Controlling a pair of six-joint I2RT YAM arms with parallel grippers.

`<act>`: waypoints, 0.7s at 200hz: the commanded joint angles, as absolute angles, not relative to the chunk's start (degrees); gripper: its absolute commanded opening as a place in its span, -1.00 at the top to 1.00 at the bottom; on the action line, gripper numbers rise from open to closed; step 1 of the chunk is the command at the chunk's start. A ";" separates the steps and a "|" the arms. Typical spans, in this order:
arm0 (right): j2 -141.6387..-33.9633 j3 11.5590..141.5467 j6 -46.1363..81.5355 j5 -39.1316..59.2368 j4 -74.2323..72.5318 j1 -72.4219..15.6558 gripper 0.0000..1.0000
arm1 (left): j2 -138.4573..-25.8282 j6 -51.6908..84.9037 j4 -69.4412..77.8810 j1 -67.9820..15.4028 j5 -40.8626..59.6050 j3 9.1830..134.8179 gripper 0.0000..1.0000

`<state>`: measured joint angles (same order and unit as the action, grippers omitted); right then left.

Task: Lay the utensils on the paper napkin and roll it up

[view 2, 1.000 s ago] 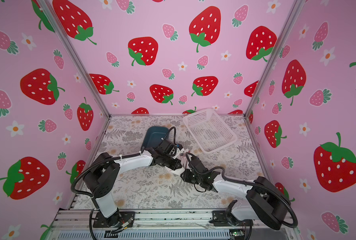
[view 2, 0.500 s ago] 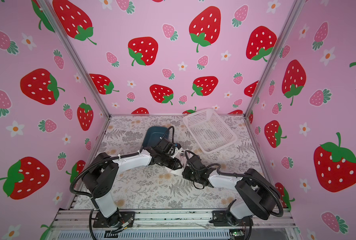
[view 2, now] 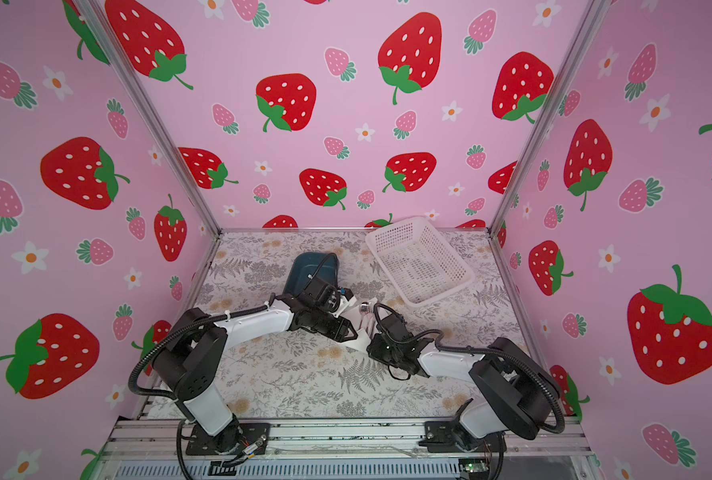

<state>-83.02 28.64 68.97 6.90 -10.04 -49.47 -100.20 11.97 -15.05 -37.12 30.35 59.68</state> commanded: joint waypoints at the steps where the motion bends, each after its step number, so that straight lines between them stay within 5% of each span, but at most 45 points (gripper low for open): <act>1: -83.47 27.29 71.66 6.09 -9.70 -49.25 0.58 | -101.66 9.04 -17.58 -37.22 32.74 60.16 0.07; 106: -81.90 25.67 73.92 4.48 -8.79 -49.25 0.58 | -107.04 7.78 -19.56 -37.26 32.87 64.56 0.46; 140: -81.74 25.67 73.83 4.07 -8.44 -49.29 0.58 | -106.49 8.55 -18.61 -37.24 31.59 64.65 0.43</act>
<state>-82.26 27.03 72.55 6.11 -11.97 -49.47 -106.89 8.86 -18.17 -37.12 31.27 62.76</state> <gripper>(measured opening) 0.209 0.274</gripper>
